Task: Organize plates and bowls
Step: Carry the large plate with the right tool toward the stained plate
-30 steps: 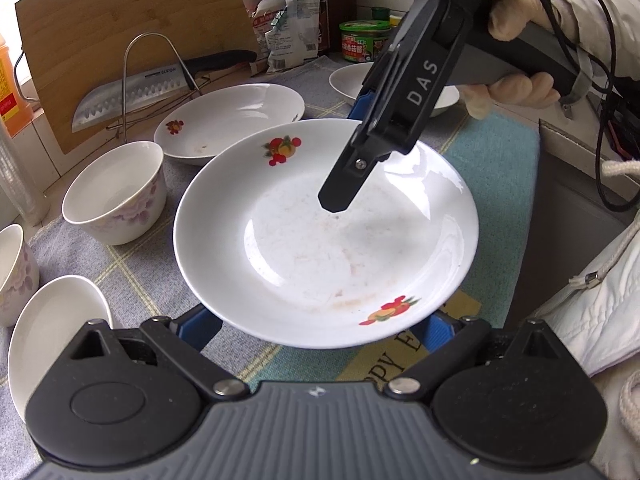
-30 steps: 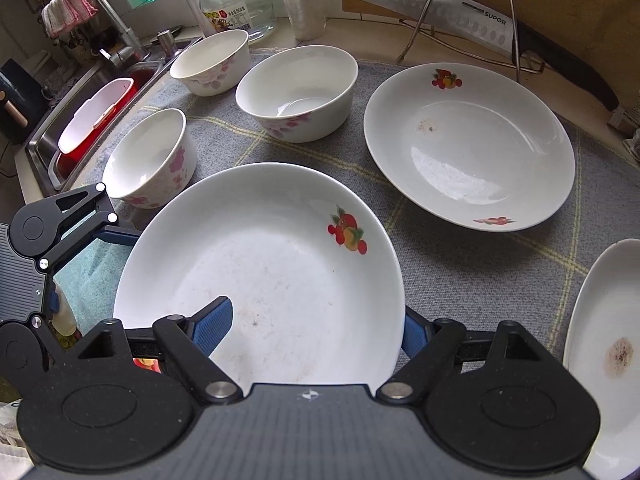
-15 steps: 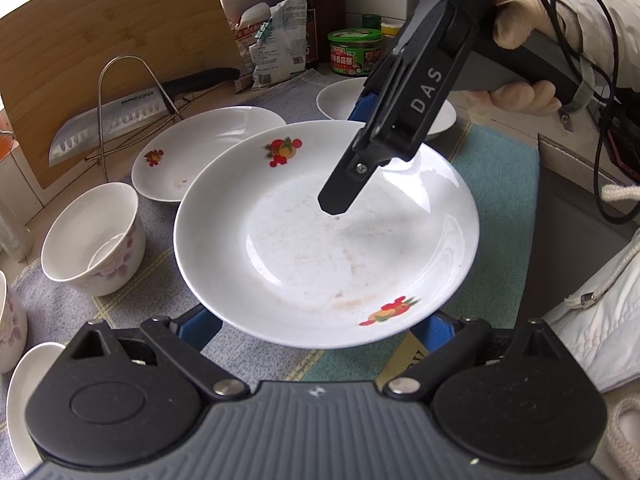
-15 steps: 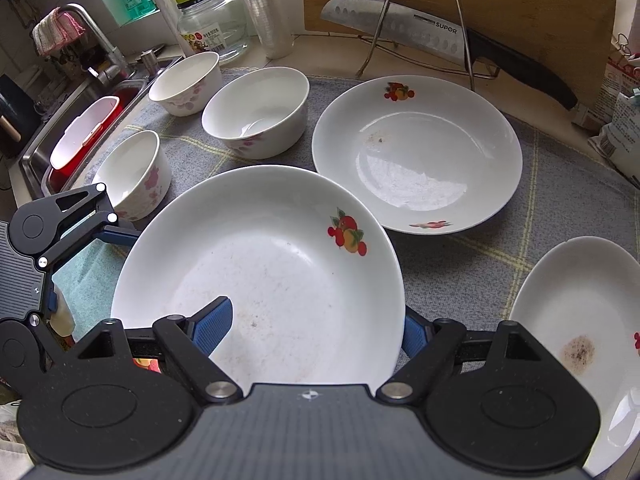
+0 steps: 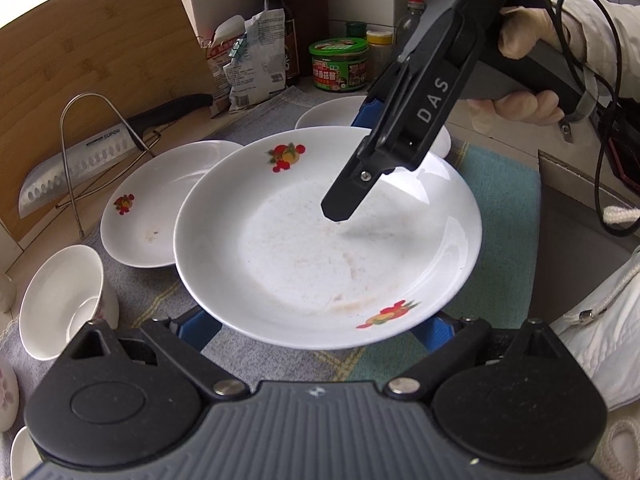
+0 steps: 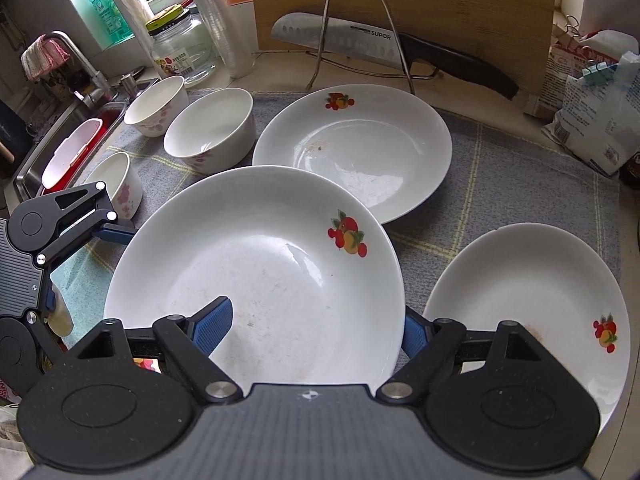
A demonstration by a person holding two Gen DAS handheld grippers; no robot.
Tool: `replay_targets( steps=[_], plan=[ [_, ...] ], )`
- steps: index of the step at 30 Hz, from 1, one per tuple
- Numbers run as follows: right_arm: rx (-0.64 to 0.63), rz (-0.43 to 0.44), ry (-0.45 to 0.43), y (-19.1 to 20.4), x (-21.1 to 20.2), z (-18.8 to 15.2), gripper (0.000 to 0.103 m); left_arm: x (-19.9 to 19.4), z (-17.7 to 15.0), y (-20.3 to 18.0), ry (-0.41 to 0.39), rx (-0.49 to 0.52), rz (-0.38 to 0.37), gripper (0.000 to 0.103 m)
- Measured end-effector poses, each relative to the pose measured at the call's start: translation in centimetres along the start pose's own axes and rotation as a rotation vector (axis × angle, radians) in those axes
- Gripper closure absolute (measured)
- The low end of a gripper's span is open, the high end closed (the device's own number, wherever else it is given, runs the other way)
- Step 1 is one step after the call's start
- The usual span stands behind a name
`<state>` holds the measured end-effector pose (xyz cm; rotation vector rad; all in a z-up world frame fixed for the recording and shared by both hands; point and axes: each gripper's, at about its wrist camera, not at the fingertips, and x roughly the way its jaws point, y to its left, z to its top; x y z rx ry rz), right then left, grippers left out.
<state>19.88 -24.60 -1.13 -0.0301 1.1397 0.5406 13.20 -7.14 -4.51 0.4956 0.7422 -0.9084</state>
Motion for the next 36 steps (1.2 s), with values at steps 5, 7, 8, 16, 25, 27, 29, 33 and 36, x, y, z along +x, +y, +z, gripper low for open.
replay_targets(
  steps=[5, 7, 8, 16, 25, 27, 29, 33, 36],
  plan=[
    [0.008, 0.001, -0.020, -2.0, -1.3, -0.5, 0.014, 0.9, 1.7, -0.7, 0.000, 0.017, 0.007, 0.005],
    [0.007, 0.000, -0.025, -2.7, -1.7, -0.6, 0.014, 1.2, 2.4, -1.0, -0.001, 0.024, 0.009, 0.005],
    [0.008, -0.001, -0.028, -3.1, -1.9, -0.7, 0.014, 1.5, 2.8, -1.2, -0.002, 0.028, 0.011, 0.005],
    [0.013, -0.003, -0.056, -5.9, -3.7, -1.4, 0.014, 3.0, 5.1, -2.7, 0.002, 0.055, 0.018, 0.005],
    [0.028, -0.025, -0.072, -8.7, -4.9, -2.3, 0.014, 5.2, 7.3, -4.3, 0.000, 0.083, 0.008, 0.005],
    [0.032, -0.031, -0.076, -9.3, -5.1, -2.5, 0.014, 5.7, 7.7, -4.5, 0.002, 0.087, 0.004, 0.005],
    [0.038, -0.033, -0.081, -9.8, -5.2, -2.6, 0.014, 6.2, 8.0, -4.7, 0.005, 0.093, 0.001, 0.005],
    [0.042, -0.044, -0.082, -10.8, -5.4, -3.1, 0.014, 6.9, 8.5, -4.8, 0.008, 0.103, -0.006, 0.005],
    [0.052, -0.050, -0.083, -11.6, -5.4, -3.4, 0.014, 7.6, 9.0, -4.8, 0.012, 0.109, -0.012, 0.005]
  ],
)
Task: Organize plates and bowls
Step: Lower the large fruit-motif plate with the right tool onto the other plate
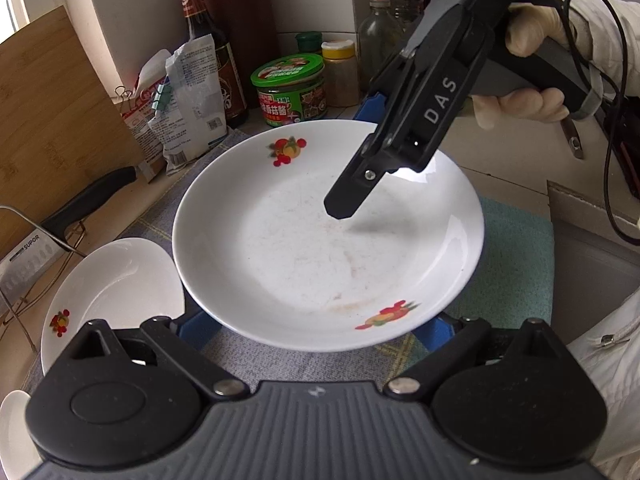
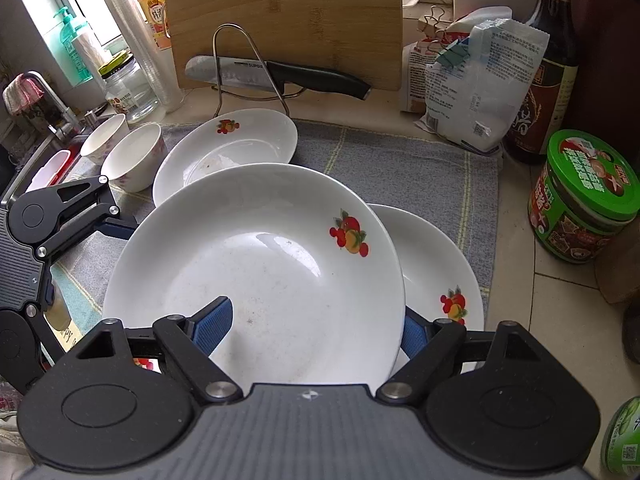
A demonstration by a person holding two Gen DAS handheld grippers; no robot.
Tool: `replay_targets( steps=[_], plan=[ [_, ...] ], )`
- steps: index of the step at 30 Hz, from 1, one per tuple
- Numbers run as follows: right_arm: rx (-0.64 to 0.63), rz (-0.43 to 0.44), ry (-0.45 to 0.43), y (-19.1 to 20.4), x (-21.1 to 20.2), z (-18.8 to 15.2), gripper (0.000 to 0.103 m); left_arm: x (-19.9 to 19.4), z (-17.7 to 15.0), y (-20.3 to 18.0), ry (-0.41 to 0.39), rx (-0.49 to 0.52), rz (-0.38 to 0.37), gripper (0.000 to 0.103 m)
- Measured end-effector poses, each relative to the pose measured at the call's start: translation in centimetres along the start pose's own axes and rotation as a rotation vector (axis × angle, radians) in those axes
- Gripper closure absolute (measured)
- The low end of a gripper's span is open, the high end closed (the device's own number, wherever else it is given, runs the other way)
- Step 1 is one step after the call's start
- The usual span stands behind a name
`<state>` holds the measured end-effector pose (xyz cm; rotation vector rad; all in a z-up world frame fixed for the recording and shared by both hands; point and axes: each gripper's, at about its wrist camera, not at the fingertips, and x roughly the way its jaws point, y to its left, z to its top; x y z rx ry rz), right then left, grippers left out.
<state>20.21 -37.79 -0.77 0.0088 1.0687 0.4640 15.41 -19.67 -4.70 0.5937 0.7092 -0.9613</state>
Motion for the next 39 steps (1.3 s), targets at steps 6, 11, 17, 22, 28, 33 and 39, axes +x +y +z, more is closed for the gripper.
replay_targets(
  steps=[6, 11, 17, 22, 28, 33, 39],
  plan=[
    [0.003, -0.015, -0.001, -1.2, 0.1, -0.4, 0.014, 1.2, 0.8, 0.1, 0.003, 0.011, -0.007, 0.005],
    [0.011, -0.025, -0.001, -2.2, 0.2, -0.6, 0.014, 2.1, 1.4, 0.1, 0.006, 0.019, -0.010, 0.005],
    [0.020, -0.030, -0.004, -3.2, 0.3, -0.8, 0.014, 3.3, 1.8, 0.1, 0.020, 0.017, -0.020, 0.005],
    [0.021, -0.031, 0.004, -3.9, 0.8, -0.9, 0.014, 4.1, 1.9, 0.2, 0.034, 0.010, -0.028, 0.005],
    [0.030, -0.024, 0.014, -4.6, 1.4, -1.0, 0.014, 4.6, 2.2, 0.3, 0.051, -0.005, -0.052, 0.005],
    [0.029, -0.004, 0.015, -4.9, 1.6, -0.9, 0.014, 4.9, 2.3, 0.9, 0.079, -0.040, -0.079, 0.005],
    [0.025, 0.009, 0.028, -4.9, 2.0, -0.8, 0.014, 5.2, 2.3, 1.4, 0.104, -0.073, -0.104, 0.004]
  ],
)
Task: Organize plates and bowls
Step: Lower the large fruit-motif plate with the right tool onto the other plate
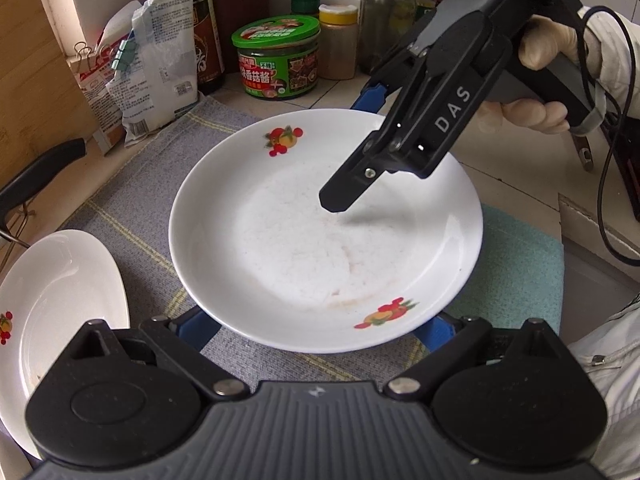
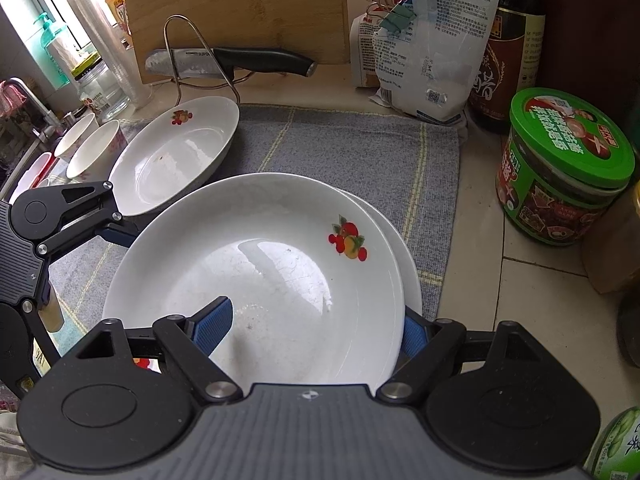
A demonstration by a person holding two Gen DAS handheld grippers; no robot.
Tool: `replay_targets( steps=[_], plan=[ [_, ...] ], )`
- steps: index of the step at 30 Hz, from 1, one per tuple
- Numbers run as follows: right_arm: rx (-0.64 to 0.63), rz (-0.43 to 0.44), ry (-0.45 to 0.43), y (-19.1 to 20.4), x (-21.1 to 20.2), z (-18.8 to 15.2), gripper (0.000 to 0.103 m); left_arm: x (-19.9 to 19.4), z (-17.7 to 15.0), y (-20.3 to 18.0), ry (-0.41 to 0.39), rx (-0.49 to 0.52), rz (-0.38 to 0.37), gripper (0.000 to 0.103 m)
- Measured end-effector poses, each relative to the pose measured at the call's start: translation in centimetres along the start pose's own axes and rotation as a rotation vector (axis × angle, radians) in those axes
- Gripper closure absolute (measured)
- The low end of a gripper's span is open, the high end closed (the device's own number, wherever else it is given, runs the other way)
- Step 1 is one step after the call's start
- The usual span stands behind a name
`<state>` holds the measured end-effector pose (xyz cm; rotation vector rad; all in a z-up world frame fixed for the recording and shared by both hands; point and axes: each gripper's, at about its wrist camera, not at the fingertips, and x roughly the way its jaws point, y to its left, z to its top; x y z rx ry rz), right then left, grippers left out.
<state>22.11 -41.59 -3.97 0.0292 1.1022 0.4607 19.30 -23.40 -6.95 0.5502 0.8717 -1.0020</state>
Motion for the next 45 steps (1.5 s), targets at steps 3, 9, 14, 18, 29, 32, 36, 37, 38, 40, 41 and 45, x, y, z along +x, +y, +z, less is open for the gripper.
replay_targets(
  steps=[3, 9, 14, 18, 29, 32, 36, 37, 38, 40, 41, 45],
  plan=[
    [-0.006, 0.003, 0.007, 0.1, 0.2, 0.1, 0.014, 0.1, 0.1, 0.2, 0.016, -0.012, -0.013, 0.004],
    [0.000, 0.016, 0.013, 0.0, 0.6, 0.2, 0.014, 0.6, 0.2, 0.1, 0.045, -0.004, -0.004, 0.004],
    [0.013, 0.026, 0.010, -0.2, 0.6, 0.2, 0.014, 0.5, 0.4, 0.2, 0.063, 0.010, -0.016, 0.005],
    [0.024, 0.033, 0.010, -0.4, 0.5, 0.2, 0.014, 0.2, 0.4, 0.1, 0.065, 0.015, -0.017, 0.005],
    [0.089, 0.039, 0.029, -0.7, 0.5, 0.4, 0.012, -0.6, 0.2, -0.1, 0.046, 0.006, -0.010, 0.005],
    [0.112, 0.045, 0.039, -0.7, 0.5, 0.5, 0.009, -0.7, 0.2, -0.2, 0.045, 0.006, -0.012, 0.005],
    [0.155, 0.052, 0.054, -0.8, 0.4, 0.6, 0.006, -0.7, 0.0, -0.3, 0.046, 0.002, -0.018, 0.005],
    [0.172, 0.053, 0.059, -0.9, 0.4, 0.6, 0.006, -0.8, 0.0, -0.4, 0.045, 0.002, -0.020, 0.005],
    [0.188, 0.055, 0.063, -1.0, 0.3, 0.6, 0.005, -0.8, -0.1, -0.4, 0.045, 0.003, -0.021, 0.005],
    [0.216, 0.062, 0.069, -1.2, 0.2, 0.6, 0.004, -0.9, -0.2, -0.5, 0.043, 0.006, -0.021, 0.005],
    [0.230, 0.065, 0.069, -1.3, 0.1, 0.6, 0.004, -0.9, -0.2, -0.5, 0.042, 0.007, -0.021, 0.005],
    [0.264, 0.069, 0.072, -1.5, -0.1, 0.6, 0.002, -1.0, -0.3, -0.5, 0.038, 0.007, -0.023, 0.005]
  ],
)
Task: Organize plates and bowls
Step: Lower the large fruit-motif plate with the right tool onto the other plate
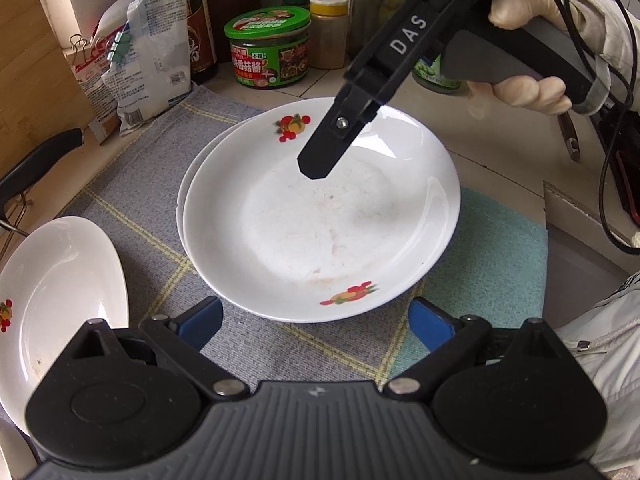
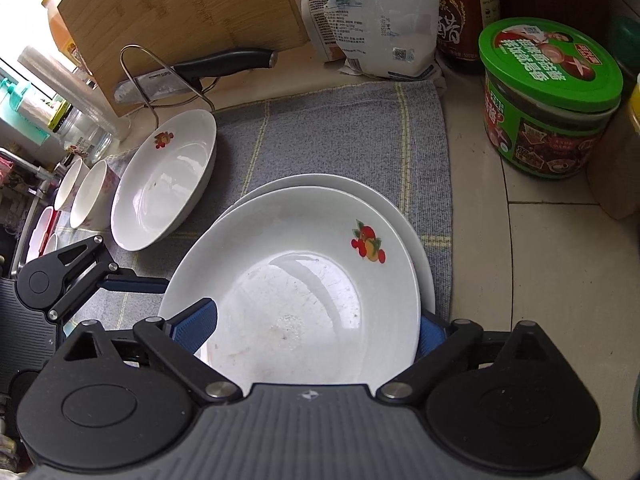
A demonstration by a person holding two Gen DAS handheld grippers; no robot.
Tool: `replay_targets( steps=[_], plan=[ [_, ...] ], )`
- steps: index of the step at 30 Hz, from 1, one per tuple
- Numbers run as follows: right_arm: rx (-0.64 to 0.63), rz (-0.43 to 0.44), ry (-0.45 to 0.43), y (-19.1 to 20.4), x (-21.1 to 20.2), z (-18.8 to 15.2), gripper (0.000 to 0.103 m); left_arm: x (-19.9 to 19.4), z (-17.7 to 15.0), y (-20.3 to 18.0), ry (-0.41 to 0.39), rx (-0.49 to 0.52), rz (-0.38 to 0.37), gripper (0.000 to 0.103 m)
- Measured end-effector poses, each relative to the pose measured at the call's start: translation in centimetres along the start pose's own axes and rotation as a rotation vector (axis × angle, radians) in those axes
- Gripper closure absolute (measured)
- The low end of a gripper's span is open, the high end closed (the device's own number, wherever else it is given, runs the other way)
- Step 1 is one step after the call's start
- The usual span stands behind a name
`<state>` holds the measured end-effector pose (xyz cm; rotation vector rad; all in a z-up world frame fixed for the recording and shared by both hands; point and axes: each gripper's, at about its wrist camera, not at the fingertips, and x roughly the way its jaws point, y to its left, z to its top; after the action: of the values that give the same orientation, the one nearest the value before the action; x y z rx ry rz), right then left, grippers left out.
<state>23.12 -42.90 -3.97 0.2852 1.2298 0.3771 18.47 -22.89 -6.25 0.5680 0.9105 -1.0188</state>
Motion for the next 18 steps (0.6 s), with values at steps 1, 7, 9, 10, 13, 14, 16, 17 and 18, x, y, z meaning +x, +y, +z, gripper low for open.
replay_targets(
  steps=[1, 7, 9, 10, 13, 14, 16, 17, 18],
  plan=[
    [0.004, -0.001, 0.000, 0.0, -0.1, 0.0, 0.002, 0.0, 0.0, 0.0, 0.000, 0.001, 0.000, 0.005],
    [-0.011, -0.025, -0.005, 0.5, -0.5, -0.5, 0.001, -0.2, -0.2, -0.6, -0.007, 0.014, -0.004, 0.005],
    [-0.014, -0.030, -0.006, 0.6, -0.6, -0.6, 0.001, -0.3, -0.2, -0.7, -0.012, 0.017, -0.002, 0.005],
    [-0.017, -0.034, -0.008, 0.6, -0.6, -0.7, 0.001, -0.4, -0.2, -0.7, -0.014, 0.018, -0.001, 0.005],
    [-0.028, -0.043, -0.012, 0.8, -0.7, -0.9, 0.001, -0.5, -0.1, -0.9, -0.026, 0.019, 0.007, 0.005],
    [-0.030, -0.046, -0.013, 0.8, -0.8, -1.0, 0.001, -0.5, -0.1, -0.9, -0.028, 0.019, 0.006, 0.005],
    [-0.036, -0.054, -0.015, 1.0, -0.8, -1.1, 0.001, -0.5, -0.1, -1.0, -0.034, 0.020, 0.011, 0.005],
    [-0.039, -0.061, -0.015, 1.1, -0.8, -1.1, 0.001, -0.5, -0.1, -1.1, -0.039, 0.021, 0.017, 0.005],
    [-0.041, -0.066, -0.016, 1.1, -0.8, -1.2, 0.001, -0.4, -0.2, -1.1, -0.043, 0.022, 0.024, 0.005]
  ],
)
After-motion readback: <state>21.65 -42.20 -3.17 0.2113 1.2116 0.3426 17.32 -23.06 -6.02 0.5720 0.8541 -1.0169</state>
